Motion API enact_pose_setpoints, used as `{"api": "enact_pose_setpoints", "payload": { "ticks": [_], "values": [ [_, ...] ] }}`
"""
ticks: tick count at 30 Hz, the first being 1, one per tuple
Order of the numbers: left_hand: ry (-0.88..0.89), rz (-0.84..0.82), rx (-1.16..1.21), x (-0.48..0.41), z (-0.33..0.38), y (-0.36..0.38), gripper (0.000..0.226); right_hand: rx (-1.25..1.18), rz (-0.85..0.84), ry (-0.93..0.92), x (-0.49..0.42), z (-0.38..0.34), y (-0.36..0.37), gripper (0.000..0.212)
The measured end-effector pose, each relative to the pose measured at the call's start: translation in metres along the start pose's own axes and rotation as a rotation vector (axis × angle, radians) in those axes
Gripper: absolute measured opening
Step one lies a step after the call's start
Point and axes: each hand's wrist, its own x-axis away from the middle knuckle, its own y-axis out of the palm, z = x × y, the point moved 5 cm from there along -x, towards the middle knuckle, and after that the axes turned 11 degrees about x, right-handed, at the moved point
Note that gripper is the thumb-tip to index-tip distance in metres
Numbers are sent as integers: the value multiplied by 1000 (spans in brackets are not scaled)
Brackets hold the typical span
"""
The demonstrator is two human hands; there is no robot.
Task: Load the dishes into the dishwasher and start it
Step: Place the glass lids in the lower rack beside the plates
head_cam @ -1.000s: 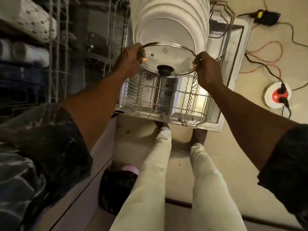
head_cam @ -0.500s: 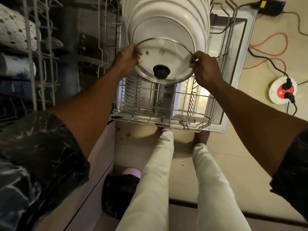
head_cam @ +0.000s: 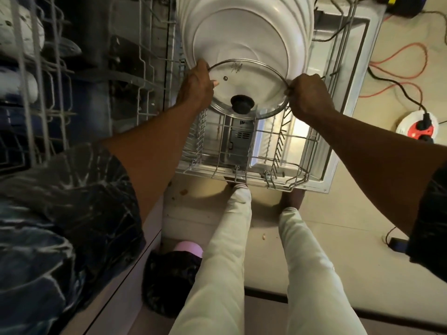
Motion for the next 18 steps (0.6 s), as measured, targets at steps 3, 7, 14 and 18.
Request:
{"api": "enact_pose_setpoints", "payload": {
  "ticks": [3,7,14,18],
  "values": [
    [-40,17,-37,9,13,-2,36,-4,-2,45,1,2,-4,30],
    [-83,75,-45,29,21,-6,47,-6,-28,24,15,-1,-12,36],
    [22,96,-56,124,43,-17,42,60,-47,-134,77,-28,-59,24],
    [24,94,-66,217,63,-30,45,126,-76,-253,141,-52,-107,22]
  ]
}}
